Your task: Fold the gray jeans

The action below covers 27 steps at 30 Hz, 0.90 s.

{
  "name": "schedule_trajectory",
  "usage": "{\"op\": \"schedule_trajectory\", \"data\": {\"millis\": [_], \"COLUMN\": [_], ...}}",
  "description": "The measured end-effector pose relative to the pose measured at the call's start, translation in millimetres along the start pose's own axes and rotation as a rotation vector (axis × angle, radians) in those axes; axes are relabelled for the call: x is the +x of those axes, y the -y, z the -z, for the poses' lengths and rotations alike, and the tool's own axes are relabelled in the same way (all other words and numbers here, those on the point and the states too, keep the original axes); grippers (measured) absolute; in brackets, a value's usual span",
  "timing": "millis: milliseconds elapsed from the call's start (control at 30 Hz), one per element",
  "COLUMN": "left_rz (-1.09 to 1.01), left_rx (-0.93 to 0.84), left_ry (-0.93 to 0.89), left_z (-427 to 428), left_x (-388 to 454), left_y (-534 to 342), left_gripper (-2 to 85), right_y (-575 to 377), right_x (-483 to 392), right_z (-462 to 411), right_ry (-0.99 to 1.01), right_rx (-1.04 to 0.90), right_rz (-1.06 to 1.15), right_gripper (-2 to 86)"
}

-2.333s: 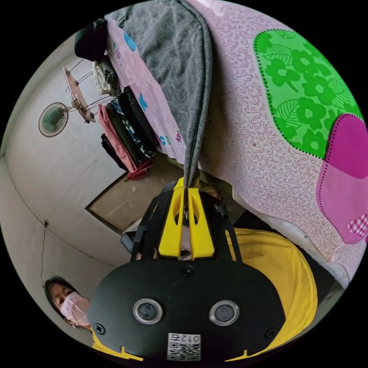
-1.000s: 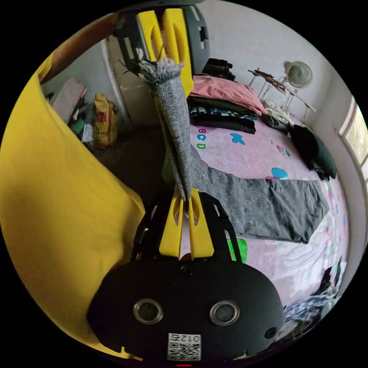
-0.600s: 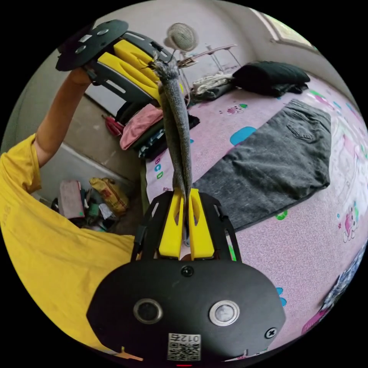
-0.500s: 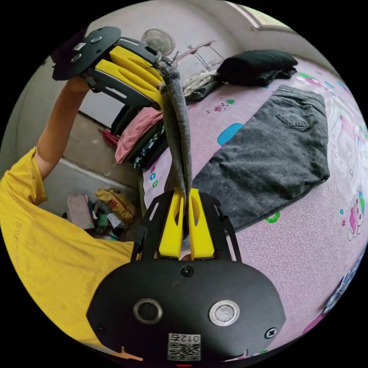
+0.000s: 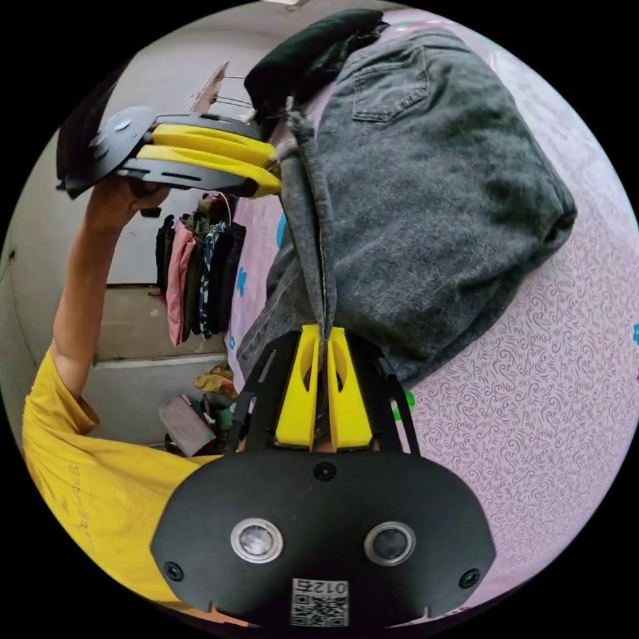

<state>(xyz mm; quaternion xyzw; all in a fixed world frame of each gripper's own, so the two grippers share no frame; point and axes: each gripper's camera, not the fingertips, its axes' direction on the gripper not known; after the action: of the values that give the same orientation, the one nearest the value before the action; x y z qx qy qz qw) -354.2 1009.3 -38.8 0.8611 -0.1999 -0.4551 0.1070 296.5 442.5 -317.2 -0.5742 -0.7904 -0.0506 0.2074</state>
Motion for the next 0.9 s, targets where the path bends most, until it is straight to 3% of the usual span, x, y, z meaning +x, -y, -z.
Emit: {"op": "schedule_trajectory", "data": {"millis": [100,200,300,367,467,567,900], "left_rz": [0.163,0.361,0.497,0.572,0.635,0.585,0.383], "left_rx": [0.045,0.129,0.226,0.337,0.487,0.578,0.614], "left_ry": [0.018,-0.077,-0.325,-0.601,-0.810,-0.803,-0.811], "left_z": [10,14,-9,-43,-80,-90,-85], "left_x": [-35,-62,-75,-78,-75,-74,-122], "left_y": [-45,-119,-204,-270,-334,-368,-424], "left_gripper": [2.8,3.3,4.6,5.7,7.2,8.4,9.7], "right_y": [13,22,27,23,8,-6,-49], "right_x": [6,1,3,6,8,6,-25], "right_z": [18,36,54,66,85,98,114], "right_ry": [0.063,0.070,0.160,0.228,0.276,0.320,0.314], "right_rx": [0.004,0.020,0.045,0.065,0.115,0.157,0.226], "right_rz": [-0.049,-0.066,-0.163,-0.198,-0.245,-0.279,-0.336], "right_gripper": [1.1,1.4,1.6,1.7,1.5,1.4,3.2]}}
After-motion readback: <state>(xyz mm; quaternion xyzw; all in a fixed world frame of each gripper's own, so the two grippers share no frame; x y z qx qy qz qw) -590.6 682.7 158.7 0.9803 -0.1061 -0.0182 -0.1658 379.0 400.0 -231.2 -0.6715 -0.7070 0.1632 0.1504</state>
